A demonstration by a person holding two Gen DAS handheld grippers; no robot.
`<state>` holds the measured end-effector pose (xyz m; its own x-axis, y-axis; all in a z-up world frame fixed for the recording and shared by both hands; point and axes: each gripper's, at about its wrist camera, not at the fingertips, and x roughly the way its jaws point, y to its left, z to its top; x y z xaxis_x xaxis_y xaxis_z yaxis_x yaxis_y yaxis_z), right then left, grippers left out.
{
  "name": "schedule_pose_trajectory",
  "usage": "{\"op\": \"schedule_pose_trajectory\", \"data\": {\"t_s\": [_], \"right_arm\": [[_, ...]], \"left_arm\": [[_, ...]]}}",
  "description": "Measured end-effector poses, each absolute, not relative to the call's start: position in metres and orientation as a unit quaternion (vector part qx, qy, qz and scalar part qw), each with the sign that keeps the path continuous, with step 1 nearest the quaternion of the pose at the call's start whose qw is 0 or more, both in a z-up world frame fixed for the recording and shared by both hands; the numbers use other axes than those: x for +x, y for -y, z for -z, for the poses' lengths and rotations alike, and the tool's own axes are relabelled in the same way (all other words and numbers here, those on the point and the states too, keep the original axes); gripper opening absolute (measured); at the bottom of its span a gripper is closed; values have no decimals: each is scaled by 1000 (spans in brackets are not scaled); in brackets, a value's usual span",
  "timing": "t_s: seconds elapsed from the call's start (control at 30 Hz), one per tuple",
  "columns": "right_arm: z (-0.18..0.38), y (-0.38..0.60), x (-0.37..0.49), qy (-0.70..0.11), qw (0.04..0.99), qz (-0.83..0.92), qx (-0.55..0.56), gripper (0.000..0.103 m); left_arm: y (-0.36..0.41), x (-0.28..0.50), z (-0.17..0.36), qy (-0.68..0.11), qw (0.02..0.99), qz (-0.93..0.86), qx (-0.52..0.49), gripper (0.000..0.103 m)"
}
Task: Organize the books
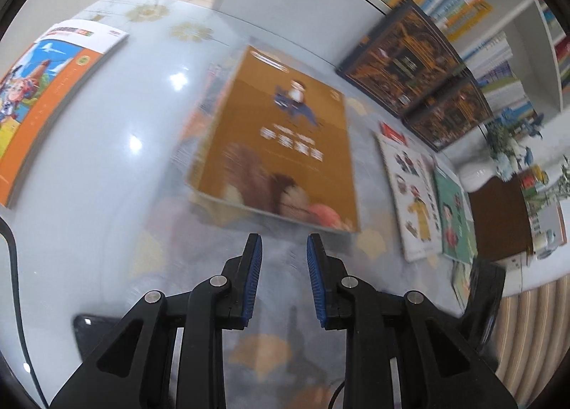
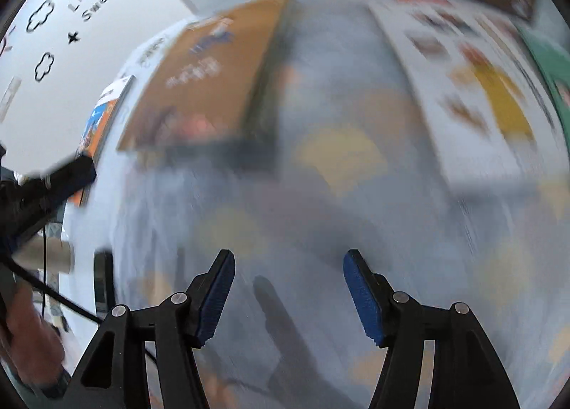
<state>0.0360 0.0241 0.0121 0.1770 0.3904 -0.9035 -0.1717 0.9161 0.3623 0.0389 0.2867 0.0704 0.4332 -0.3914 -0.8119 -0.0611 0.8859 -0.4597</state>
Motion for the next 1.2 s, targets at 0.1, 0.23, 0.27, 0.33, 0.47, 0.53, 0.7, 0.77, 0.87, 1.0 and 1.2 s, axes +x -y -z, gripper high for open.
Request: {"op": "schedule_pose_trajectory", "data": {"t_s": [0.1,0.23,0.27,0.33,0.47,0.53,0.7,0.77,0.87,1.0,1.2], "right_arm": [[-13,5,-1,-613,765,-174,89,62],[-15,36,-32,-618,762,-164,102,62],[-16,46,-37,-619,761,-161,107,62],[-18,61,-41,-620,761,-156,113,62],[-24,101,-47,-612,769,-140,125,62],[-29,131,-49,-606,774,-127,132,62],[-41,212,-47,-579,798,-78,149,62],[-45,248,-39,-568,805,-56,162,62],[-49,295,-20,-551,815,-24,178,62],[-47,340,13,-535,821,21,199,62],[-36,356,60,-527,828,39,188,51]], "left_arm": [[-261,34,-74,-528,815,119,-206,23],[-217,28,-78,-536,811,145,-184,23],[-205,26,-79,-539,809,152,-178,23],[-179,21,-80,-544,805,165,-167,24],[-121,14,-82,-556,795,193,-147,25],[-95,13,-83,-561,790,207,-139,29],[-28,24,-93,-559,787,239,-110,40],[-2,34,-95,-552,791,244,-101,50],[33,53,-92,-549,794,245,-96,50],[69,84,-74,-546,803,220,-94,49],[86,111,-45,-550,808,166,-131,48]]}}
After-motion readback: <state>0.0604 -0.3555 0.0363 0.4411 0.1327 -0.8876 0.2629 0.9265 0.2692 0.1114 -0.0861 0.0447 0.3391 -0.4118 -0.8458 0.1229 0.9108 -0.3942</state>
